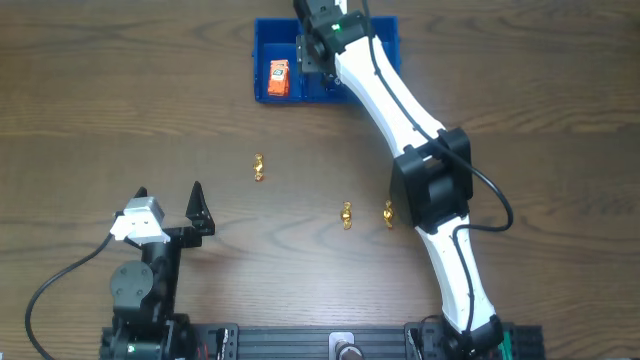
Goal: Sort Candies Into Trays
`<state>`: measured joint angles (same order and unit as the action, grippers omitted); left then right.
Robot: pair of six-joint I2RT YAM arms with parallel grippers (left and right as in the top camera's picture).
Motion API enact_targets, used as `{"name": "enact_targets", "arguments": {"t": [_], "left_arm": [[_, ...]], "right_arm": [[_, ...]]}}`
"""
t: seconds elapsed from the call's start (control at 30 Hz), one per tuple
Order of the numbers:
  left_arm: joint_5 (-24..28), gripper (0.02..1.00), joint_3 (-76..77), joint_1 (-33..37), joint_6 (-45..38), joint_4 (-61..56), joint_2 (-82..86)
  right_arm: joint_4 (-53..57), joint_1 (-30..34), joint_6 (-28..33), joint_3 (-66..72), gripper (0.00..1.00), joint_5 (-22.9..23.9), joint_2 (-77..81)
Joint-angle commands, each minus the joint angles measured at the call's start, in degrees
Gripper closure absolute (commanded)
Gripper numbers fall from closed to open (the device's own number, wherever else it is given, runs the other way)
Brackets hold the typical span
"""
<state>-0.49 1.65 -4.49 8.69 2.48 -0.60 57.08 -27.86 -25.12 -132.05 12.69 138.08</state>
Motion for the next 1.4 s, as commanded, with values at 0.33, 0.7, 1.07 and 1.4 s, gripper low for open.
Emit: {"name": "enact_targets", "arguments": {"t": [0.33,0.7,1.07,1.4], "left_arm": [[-0.9,0.020,-1.4,0.4,-1.0,1.9,0.2],[-0.9,0.023,-1.4,0.4,-1.0,1.9,0.2],[-0.9,0.020,-1.4,0.4,-1.0,1.9,0.2],[-0.9,0.023,-1.4,0.4,-1.0,1.9,0.2]], "right_arm": [[11.2,-20.2,-13.8,2.9,0.189,-1.4,-4.5],[7.6,-21.8,-18.4,6.1,0.301,-5.5,5.3],[9.0,-21.8,-19.9,6.1,0.555,-5.9,6.7],[7.8,-21.9,-19.9,6.1,0.649,-5.9,6.9]]}}
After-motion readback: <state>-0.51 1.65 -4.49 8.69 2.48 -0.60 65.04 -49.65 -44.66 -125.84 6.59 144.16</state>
